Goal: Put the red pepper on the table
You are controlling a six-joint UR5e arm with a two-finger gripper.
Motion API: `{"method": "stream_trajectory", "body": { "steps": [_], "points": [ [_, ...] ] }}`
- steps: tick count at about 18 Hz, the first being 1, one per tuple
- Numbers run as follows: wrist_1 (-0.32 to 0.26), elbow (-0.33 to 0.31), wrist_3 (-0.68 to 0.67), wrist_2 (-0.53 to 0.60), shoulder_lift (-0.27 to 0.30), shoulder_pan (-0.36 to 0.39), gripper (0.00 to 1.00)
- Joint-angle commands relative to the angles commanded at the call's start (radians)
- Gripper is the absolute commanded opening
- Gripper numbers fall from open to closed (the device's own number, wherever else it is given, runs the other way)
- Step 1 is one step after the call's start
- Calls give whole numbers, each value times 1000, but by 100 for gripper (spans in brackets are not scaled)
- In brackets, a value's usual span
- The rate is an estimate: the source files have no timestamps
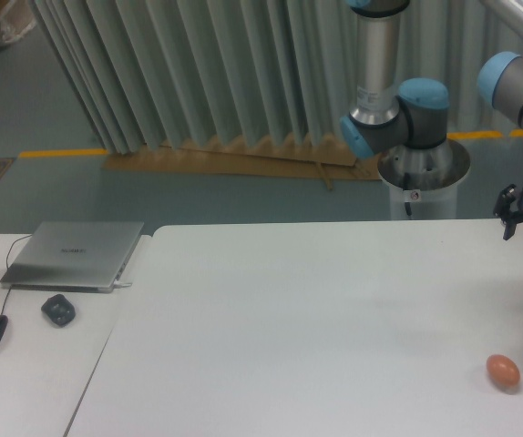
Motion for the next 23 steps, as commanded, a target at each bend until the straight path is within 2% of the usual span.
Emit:
{"method": "stream_trajectory", "body": {
  "steps": [2,10,12,16,17,19,21,23],
  "points": [
    [0,0,0,-36,0,7,100],
    [3,6,0,-30,3,10,100],
    [40,11,5,-30,2,15,100],
    [46,22,0,-24,-2,15,100],
    [60,23,2,-22,-2,17,100],
    [130,34,3,10,-3,27,100],
    [184,34,8,92,-8,50,100],
    [221,38,11,117,-37,73,100]
  ]
}}
